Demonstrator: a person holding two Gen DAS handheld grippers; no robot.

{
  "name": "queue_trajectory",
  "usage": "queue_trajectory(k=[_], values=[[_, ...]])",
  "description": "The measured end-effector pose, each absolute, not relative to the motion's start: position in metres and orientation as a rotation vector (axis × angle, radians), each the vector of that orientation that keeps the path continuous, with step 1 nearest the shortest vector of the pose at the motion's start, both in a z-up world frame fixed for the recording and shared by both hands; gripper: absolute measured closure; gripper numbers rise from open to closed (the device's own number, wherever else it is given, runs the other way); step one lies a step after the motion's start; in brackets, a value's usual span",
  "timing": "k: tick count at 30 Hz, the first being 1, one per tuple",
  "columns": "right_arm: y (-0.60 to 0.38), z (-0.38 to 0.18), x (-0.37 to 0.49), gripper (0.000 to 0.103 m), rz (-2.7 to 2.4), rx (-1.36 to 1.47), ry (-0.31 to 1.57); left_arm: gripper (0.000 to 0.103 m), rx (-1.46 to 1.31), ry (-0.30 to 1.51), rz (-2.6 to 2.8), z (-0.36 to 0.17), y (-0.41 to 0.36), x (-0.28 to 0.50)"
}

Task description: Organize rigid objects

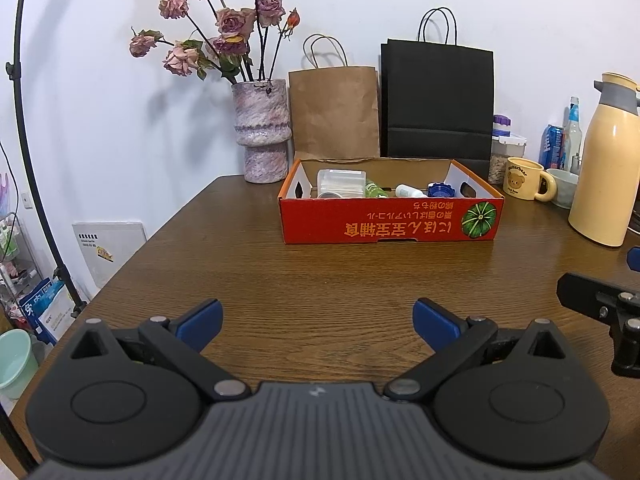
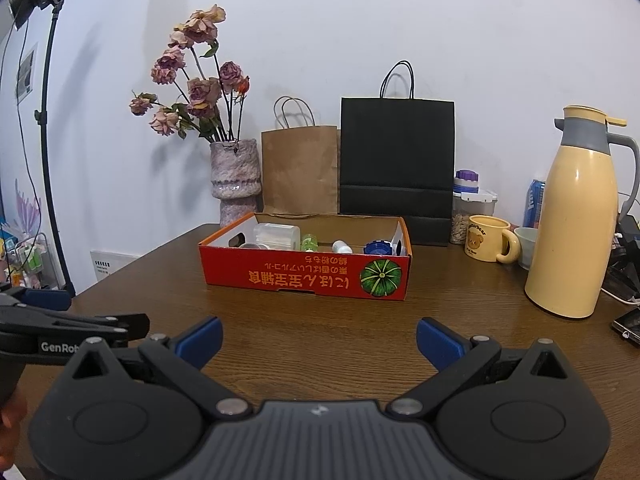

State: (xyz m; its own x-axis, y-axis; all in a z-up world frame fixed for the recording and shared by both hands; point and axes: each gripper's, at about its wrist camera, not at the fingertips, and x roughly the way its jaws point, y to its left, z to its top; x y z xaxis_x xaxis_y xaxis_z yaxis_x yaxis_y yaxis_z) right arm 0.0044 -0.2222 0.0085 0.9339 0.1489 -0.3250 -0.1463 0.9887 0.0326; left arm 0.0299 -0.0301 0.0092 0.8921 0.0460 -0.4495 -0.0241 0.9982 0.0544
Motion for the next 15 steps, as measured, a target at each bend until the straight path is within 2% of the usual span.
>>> queue_trajectory(k=[15], values=[[-0.2212, 0.0091, 0.0048, 0.000, 0.152, 0.007, 0.335, 0.000, 0.048, 0.469, 0.036, 0.0097, -0.0310, 0.0297]])
